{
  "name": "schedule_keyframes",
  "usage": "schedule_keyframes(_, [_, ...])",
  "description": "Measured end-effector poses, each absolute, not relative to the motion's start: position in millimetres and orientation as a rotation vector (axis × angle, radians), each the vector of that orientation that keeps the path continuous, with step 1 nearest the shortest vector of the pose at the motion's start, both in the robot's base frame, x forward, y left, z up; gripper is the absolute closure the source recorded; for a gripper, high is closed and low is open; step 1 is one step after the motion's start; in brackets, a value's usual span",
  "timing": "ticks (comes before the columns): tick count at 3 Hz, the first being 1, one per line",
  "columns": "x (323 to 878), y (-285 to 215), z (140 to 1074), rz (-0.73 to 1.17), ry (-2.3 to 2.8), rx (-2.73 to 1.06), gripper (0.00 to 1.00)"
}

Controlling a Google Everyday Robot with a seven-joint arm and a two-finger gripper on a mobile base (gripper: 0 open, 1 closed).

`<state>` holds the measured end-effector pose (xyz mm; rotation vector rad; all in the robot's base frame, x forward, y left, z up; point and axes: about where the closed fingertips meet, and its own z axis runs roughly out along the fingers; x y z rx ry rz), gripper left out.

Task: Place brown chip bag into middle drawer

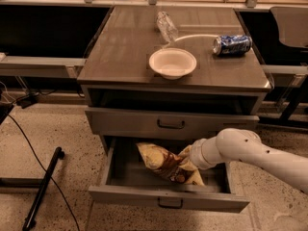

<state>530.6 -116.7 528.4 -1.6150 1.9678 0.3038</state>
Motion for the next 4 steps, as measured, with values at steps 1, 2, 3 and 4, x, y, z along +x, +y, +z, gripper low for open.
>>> schedule_keyframes(1, [541.5,-125.4,528.9,0.393,1.933,-1.509,0.38])
schedule_keyframes(2, [544.9,-126.9,529.0,0.407,1.922,-1.493,0.14])
schedule_keyframes(3, [544.9,-126.9,529.0,0.407,1.922,-1.493,0.0])
schedule_keyframes(4, [539.7,-128.7,528.5,0.406,1.905,-1.493,0.27])
